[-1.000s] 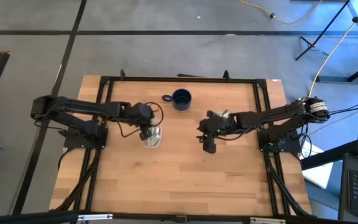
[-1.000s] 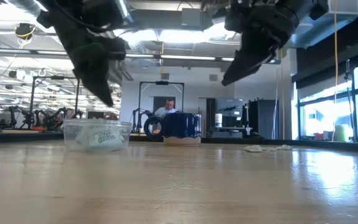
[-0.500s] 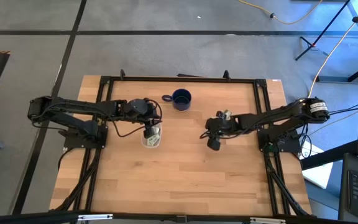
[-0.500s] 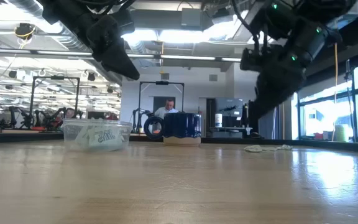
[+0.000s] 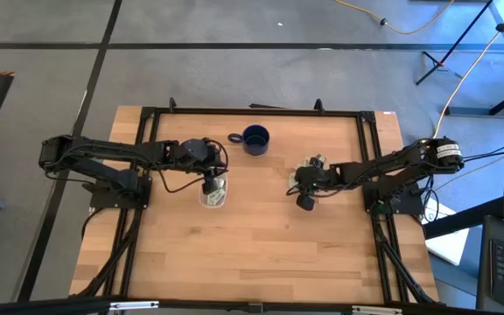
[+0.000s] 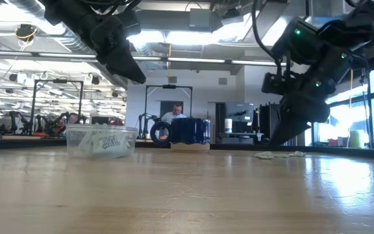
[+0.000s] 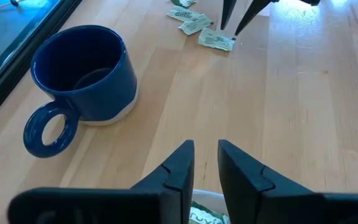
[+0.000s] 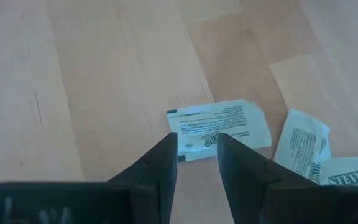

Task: Pick and place Stevia / Truvia into bins
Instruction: Put the bottom white stevia packet into the transparent container

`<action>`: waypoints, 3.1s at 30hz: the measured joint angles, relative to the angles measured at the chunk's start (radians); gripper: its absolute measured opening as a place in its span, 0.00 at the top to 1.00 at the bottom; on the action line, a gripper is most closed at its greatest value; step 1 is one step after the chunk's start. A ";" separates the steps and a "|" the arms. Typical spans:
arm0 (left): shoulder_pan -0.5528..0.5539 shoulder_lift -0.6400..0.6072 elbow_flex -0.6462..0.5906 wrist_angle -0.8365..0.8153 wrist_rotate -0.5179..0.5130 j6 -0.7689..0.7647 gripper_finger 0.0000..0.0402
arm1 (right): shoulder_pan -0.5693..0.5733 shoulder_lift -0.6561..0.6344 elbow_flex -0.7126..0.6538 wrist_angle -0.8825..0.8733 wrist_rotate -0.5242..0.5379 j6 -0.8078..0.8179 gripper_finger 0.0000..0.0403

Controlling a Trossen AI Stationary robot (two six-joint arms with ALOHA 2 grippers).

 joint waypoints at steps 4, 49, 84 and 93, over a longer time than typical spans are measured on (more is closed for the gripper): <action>0.000 0.000 0.000 0.000 0.000 0.000 0.84 | 0.000 0.000 -0.022 0.053 0.000 -0.014 0.71; -0.141 0.100 0.000 0.277 0.037 0.546 0.76 | 0.033 0.089 0.224 0.128 -0.308 -0.006 0.99; -0.294 0.280 0.001 0.651 -0.077 0.803 0.90 | 0.094 0.088 0.392 0.228 -0.458 0.077 0.99; -0.294 0.280 0.000 0.649 -0.077 0.801 0.99 | 0.095 0.088 0.392 0.226 -0.456 0.003 0.97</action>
